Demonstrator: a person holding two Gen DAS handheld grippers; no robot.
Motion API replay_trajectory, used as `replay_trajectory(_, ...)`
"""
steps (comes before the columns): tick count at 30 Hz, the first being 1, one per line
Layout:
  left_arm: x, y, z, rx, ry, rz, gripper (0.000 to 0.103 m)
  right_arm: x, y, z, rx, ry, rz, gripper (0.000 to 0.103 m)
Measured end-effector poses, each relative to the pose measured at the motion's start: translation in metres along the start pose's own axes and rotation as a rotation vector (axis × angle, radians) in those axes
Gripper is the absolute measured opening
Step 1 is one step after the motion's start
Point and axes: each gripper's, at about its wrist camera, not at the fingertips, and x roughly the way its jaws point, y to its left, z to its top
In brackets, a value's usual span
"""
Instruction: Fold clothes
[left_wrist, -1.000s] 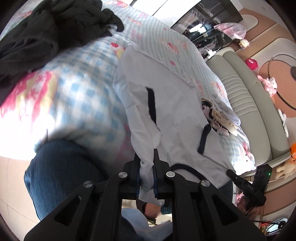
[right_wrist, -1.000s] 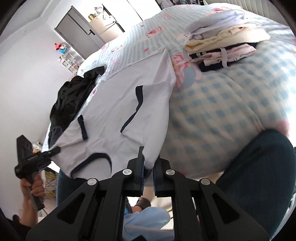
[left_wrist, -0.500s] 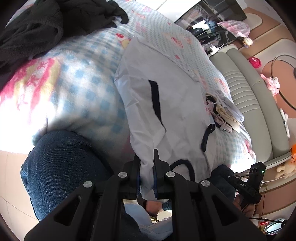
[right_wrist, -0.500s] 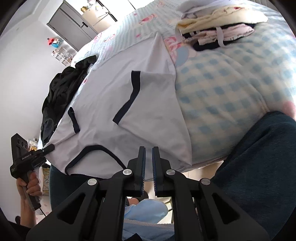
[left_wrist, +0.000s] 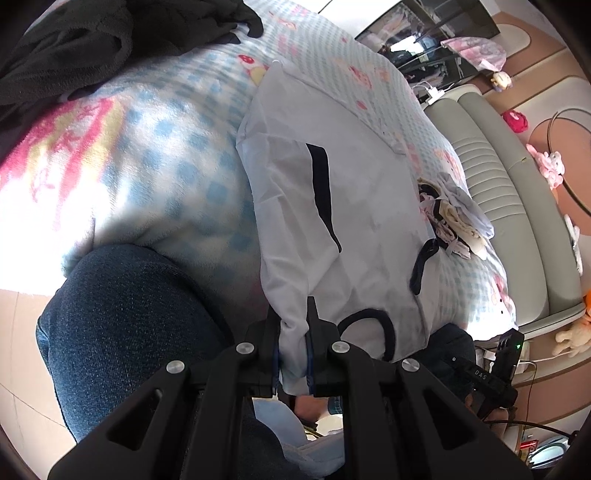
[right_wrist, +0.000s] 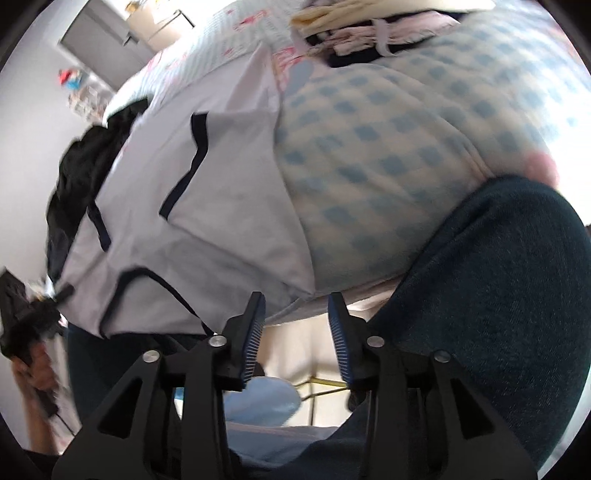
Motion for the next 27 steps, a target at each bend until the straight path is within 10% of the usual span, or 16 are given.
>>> replay_trajectory(9,0.004,0.003,-0.002,-0.015,0.005,0.005,0.011,0.051,0.0,0.02,0.044,0.071,0.064,0.058)
replay_trajectory(13,0.007,0.006,-0.003,-0.024,0.014,-0.001,0.011,0.055,0.004,0.019,0.025,0.071,0.092,0.013)
replay_trajectory(27,-0.001,-0.013,0.037,-0.009,0.033,-0.105,0.011,0.009,0.019,0.04,-0.048,-0.015,0.182,0.006)
